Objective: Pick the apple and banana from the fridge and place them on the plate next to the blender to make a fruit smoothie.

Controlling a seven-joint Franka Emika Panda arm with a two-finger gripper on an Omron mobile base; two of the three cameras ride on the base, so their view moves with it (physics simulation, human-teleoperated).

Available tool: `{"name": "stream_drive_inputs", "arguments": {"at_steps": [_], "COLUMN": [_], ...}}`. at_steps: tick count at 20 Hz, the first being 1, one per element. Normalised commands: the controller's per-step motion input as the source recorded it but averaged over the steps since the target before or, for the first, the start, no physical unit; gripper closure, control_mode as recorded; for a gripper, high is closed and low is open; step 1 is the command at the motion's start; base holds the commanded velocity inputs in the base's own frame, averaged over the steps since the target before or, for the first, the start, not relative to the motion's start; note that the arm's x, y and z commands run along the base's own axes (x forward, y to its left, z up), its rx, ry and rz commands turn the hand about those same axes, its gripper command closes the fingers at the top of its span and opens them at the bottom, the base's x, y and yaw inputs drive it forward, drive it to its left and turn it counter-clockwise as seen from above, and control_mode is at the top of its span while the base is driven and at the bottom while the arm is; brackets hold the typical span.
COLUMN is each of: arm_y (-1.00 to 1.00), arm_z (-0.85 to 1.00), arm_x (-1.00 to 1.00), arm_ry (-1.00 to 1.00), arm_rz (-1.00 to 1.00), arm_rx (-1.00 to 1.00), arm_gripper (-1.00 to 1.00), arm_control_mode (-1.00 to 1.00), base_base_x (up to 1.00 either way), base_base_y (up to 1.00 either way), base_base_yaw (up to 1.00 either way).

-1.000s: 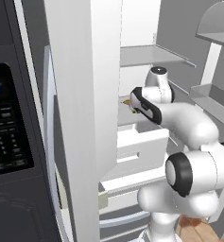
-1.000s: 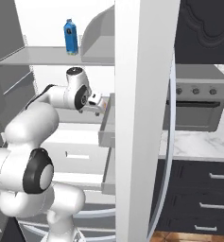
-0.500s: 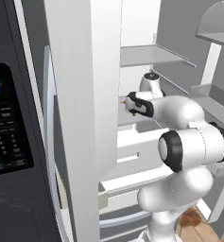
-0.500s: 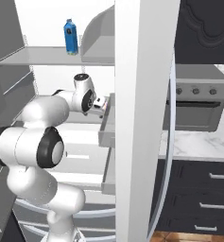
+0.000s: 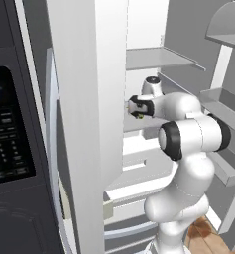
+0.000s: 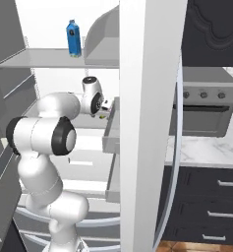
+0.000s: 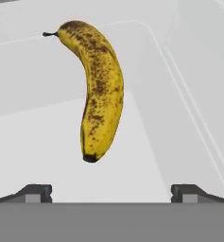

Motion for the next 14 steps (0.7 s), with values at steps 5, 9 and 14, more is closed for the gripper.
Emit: {"name": "stream_drive_inputs", "arguments": {"at_steps": [5,9,14], "arm_y": [0.0,0.0,0.0], "arm_z": [-0.3,-0.29,-0.16], "arm_x": [0.55,0.53,0.46], "arm_ry": [0.0,0.0,0.0], "arm_rz": [0.0,0.0,0.0], "arm_rx": [0.0,0.0,0.0], "arm_gripper": [-1.0,-1.0,-1.0], "arm_control_mode": [-1.0,-1.0,-1.0], "base_base_x": [0.0,0.0,0.0], "base_base_y": [0.0,0.0,0.0], "base_base_yaw": [0.0,0.0,0.0]}}
